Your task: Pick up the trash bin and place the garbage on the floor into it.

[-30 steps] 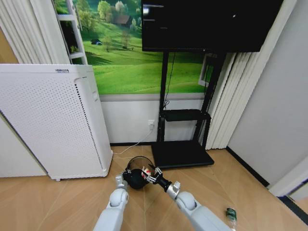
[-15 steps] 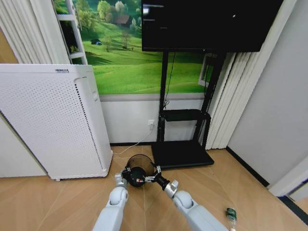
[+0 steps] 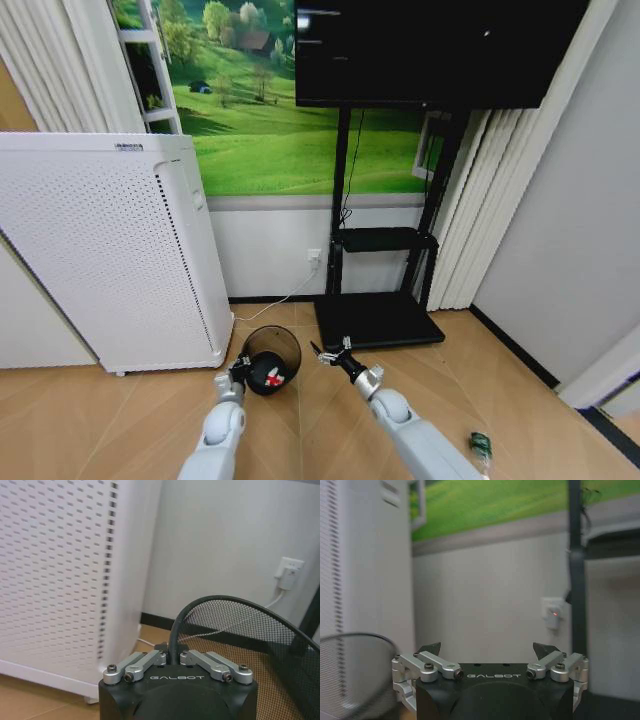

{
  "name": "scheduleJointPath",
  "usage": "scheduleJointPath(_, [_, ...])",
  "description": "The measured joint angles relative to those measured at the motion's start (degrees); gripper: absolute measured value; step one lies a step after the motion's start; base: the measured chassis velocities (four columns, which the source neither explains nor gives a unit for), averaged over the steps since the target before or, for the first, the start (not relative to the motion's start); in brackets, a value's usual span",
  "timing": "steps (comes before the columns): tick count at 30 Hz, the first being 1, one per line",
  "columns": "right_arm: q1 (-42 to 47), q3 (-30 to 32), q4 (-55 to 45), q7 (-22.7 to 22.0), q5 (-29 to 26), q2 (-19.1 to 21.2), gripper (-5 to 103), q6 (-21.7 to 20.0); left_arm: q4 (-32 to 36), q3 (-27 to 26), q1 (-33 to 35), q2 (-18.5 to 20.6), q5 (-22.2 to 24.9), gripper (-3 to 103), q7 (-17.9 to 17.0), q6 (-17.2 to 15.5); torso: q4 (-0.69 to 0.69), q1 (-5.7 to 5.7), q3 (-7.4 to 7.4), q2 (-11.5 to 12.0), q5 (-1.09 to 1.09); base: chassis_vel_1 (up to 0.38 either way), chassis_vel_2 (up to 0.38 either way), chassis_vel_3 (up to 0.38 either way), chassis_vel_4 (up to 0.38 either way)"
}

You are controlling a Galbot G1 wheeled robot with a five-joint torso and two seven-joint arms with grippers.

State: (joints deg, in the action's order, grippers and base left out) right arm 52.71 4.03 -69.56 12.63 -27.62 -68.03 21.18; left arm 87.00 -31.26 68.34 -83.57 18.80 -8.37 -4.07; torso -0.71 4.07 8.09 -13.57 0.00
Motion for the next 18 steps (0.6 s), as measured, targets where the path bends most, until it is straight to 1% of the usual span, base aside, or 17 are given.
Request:
scheduleJointPath(1, [0.0,0.6,1.9,-1.7,0.4,-0.1,100,-0.7,1.5,-1.0,1.5,0.4,0.6,6,0.0,0.0,-0.02,0.0,0.0,0.0,-0.01,0.0,0.0,0.0,0.0])
scheduleJointPath(2, [0.0,0.6,1.9,-1.7,0.4,-0.1,100,-0.7,1.5,-1.0,1.5,0.4,0.6,6,0.0,0.0,-0.02,0.0,0.0,0.0,-0.01,0.0,0.0,0.0,0.0])
scheduleJointPath(4, [-0.3,1.6,7.2,-4.5,2.1,-0.8,100,-1.2,5.0,-3.3,5.4,1.2,2.1,6,0.2,-0.1,-0.01,0.0,0.0,0.0,0.01,0.0,0.0,0.0,0.0])
scheduleJointPath(5, [-0.5,1.8,10.0,-6.3,2.8,-1.2,100,-1.6,7.3,-4.6,7.8,1.5,3.2,6,0.5,-0.2,-0.01,0.0,0.0,0.0,-0.02,0.0,0.0,0.0,0.0])
scheduleJointPath(6, [-0.5,1.8,10.0,-6.3,2.8,-1.2,100,-1.6,7.3,-4.6,7.8,1.5,3.2,6,0.5,-0.2,-0.01,0.0,0.0,0.0,-0.02,0.0,0.0,0.0,0.0])
scheduleJointPath(7, [-0.7,1.9,11.9,-8.1,3.4,-1.6,100,-2.3,9.7,-5.6,10.0,1.6,4.1,6,0.7,-0.2,-0.01,0.0,0.0,0.0,-0.02,0.0,0.0,0.0,0.0])
scheduleJointPath(10, [-1.6,2.4,17.5,-11.7,7.1,-3.3,100,-3.4,14.5,-7.4,14.0,1.6,5.3,6,1.5,-0.1,0.0,0.0,0.0,0.0,0.0,0.0,0.0,0.0,0.0])
scheduleJointPath(11, [-1.6,2.4,17.5,-11.7,7.1,-3.3,100,-3.4,14.5,-7.4,14.0,1.6,5.3,6,1.5,-0.1,0.0,0.0,0.0,0.0,0.0,0.0,0.0,0.0,0.0])
scheduleJointPath(13, [-2.2,2.8,20.3,-13.7,8.5,-4.1,100,-3.8,17.0,-8.3,15.7,1.9,5.9,6,1.7,0.1,0.0,0.0,0.0,0.0,0.0,0.0,0.0,0.0,0.0])
scheduleJointPath(14, [-2.2,2.8,20.3,-13.7,8.5,-4.1,100,-3.8,17.0,-8.3,15.7,1.9,5.9,6,1.7,0.1,0.0,0.0,0.0,0.0,0.0,0.0,0.0,0.0,0.0])
scheduleJointPath(16, [-2.1,2.9,22.2,-15.5,8.6,-4.1,100,-5.9,18.8,-9.6,17.4,2.9,6.8,6,2.1,0.2,-0.02,0.0,0.0,0.0,-0.02,0.0,0.0,0.0,0.0])
scheduleJointPath(17, [-1.6,2.9,22.2,-16.0,8.3,-3.9,100,-6.8,19.2,-10.2,18.0,3.2,7.1,6,2.3,0.4,0.0,0.0,-0.01,0.0,-0.02,0.0,0.0,0.0,0.0])
scheduleJointPath(18, [-1.6,2.9,22.2,-16.0,8.3,-3.9,100,-6.8,19.2,-10.2,18.0,3.2,7.1,6,2.3,0.4,0.0,0.0,-0.01,0.0,-0.02,0.0,0.0,0.0,0.0])
